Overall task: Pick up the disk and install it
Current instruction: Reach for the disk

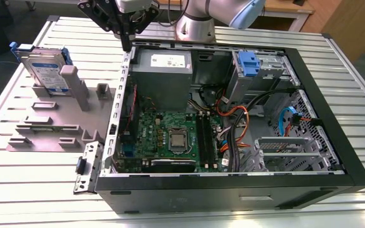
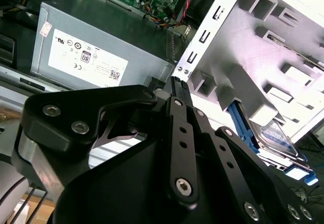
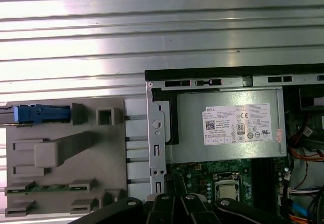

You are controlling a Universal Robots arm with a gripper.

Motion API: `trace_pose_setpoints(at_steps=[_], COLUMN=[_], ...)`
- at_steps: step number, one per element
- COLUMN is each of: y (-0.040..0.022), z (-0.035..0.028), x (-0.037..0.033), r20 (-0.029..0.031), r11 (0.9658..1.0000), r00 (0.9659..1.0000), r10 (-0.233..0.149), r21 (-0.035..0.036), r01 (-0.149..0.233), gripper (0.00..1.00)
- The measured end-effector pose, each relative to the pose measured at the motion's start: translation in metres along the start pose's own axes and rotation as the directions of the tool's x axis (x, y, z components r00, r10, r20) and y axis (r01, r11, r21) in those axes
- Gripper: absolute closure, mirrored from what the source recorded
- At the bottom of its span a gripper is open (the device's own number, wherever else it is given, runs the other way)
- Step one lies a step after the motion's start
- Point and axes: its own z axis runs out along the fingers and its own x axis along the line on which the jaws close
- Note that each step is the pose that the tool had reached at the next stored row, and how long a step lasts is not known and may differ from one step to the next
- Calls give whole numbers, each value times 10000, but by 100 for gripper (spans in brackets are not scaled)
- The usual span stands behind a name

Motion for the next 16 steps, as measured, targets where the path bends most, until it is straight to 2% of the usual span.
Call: trace_pose_setpoints(at_steps=[6, 16], y=[0, -2], z=[0, 0], x=[8, 81], r20=[0, 0], r11=[10000, 10000], r00=[10000, 10000], r10=[2, -1], r21=[0, 0], r01=[-2, 1], gripper=[89, 89])
